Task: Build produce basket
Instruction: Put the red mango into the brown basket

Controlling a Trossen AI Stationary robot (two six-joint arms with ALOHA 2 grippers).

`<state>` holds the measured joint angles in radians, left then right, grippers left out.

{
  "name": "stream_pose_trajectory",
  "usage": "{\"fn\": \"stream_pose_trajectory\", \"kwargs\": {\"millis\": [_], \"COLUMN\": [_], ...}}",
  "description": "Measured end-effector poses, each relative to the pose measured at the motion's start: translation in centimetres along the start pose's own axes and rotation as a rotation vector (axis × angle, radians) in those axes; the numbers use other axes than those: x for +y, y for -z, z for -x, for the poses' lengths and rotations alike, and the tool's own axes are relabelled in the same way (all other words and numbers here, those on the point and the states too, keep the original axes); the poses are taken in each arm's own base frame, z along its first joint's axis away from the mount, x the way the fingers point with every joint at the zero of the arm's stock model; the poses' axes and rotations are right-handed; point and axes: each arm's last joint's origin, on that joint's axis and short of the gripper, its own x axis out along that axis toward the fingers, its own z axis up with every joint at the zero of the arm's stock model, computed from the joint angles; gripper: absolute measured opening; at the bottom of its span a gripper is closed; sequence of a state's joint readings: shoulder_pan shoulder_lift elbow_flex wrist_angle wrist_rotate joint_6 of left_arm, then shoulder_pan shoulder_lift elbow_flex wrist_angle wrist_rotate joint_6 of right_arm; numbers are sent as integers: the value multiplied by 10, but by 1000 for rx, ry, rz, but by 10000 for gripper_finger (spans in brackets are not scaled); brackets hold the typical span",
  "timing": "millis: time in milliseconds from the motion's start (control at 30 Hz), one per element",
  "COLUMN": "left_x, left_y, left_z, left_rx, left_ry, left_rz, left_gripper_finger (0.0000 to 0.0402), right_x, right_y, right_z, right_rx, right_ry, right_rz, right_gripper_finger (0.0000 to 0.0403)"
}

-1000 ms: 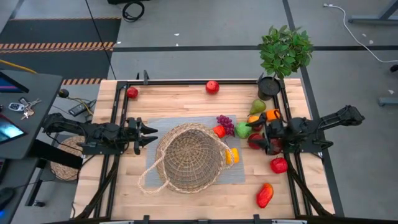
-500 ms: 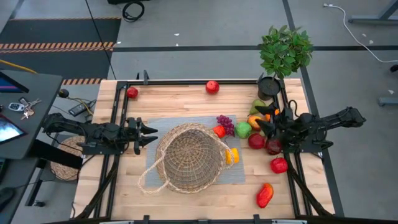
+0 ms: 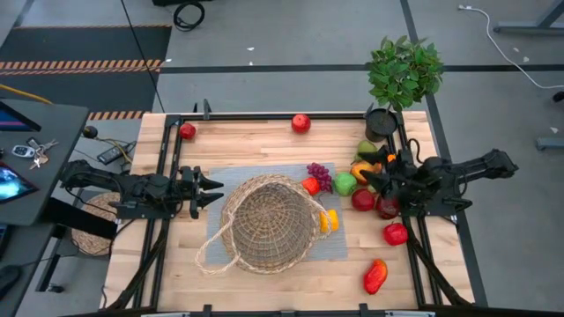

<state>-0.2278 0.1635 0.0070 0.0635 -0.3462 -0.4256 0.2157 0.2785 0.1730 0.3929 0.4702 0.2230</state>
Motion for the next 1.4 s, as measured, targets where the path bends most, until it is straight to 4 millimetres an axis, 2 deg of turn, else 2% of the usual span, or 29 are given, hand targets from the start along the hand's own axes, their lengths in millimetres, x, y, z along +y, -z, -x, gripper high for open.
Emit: {"fn": "stream_pose_trajectory", "kwargs": {"millis": [200,300,367,500,700,900,1100,1400], "left_x": [0,0,0,0,0,0,0,0], "left_y": [0,0,0,0,0,0,0,0], "left_z": [0,0,0,0,0,0,0,0], "left_rx": [0,0,0,0,0,0,0,0], "left_ry": [0,0,0,0,0,0,0,0], "left_rz": [1,0,0,1,0,0,0,0], "left_gripper_finger": [195,198,198,195,195,198,193,196], "right_x": [9,10,12,18,27,42,59,78], "right_y": [-34,-38,-40,-40,-37,-34,-34,-23], "right_z": [-7,-9,-9,-7,-5,-12,-29,-50], "right_rx": [132,239,310,456,689,859,975,1176], "right_ry": [129,171,136,21,42,129,277,410], "right_rz": [81,126,137,112,23,29,99,146], "right_gripper_finger": [348,348,348,348,348,348,348,348]}}
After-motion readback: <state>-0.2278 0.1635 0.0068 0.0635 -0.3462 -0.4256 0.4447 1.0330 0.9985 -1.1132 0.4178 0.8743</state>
